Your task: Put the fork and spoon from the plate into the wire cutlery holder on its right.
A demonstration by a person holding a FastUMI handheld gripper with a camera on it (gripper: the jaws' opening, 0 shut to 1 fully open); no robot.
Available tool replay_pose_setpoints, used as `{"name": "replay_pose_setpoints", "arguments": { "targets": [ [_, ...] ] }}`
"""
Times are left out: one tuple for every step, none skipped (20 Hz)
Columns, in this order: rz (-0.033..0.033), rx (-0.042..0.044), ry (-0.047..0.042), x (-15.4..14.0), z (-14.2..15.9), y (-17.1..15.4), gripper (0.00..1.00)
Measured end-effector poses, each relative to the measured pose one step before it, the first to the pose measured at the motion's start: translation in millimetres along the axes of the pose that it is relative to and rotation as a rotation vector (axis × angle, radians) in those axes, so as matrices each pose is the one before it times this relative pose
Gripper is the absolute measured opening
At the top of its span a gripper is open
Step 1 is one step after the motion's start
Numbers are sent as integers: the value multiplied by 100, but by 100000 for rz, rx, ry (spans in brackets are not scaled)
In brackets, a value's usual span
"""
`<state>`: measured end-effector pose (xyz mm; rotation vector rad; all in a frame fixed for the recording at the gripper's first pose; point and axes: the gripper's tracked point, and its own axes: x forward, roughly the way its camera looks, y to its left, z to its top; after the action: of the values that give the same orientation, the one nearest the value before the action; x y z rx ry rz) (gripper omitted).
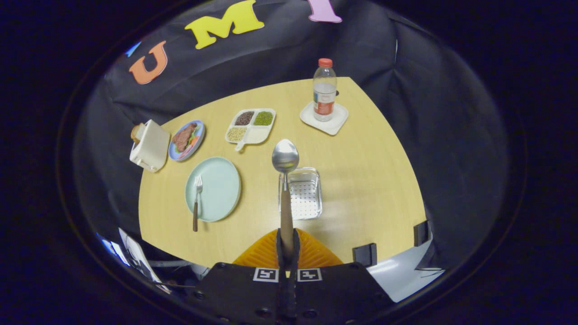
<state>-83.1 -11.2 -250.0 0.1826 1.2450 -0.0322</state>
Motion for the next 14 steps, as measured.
{"name": "replay_pose_setpoints", "arguments": {
  "targets": [
    [-398, 1032, 1215, 43, -307, -494, 0],
    [-219, 1012, 1442, 208, -419, -379, 0],
    [174, 1301, 1617, 107, -365, -221, 0],
    [340, 789, 1204, 173, -295, -31, 0],
    [219, 232, 825, 135, -216, 74, 0],
    [44, 152, 636, 174, -262, -21, 0],
    [133, 515, 678, 152, -84, 106, 0],
    [321, 973, 541, 164, -88, 164, 0],
    [36, 736, 359, 66, 2, 45, 0],
    [-448, 225, 203, 268, 9, -40, 0],
    [-843, -74, 297, 111, -28, -186, 0],
    [-645, -27, 317, 222, -61, 15, 0],
    [-685, 296, 538, 106, -62, -79, 1],
    [-346, 242, 200, -166, 79, -80, 1]
  ]
}}
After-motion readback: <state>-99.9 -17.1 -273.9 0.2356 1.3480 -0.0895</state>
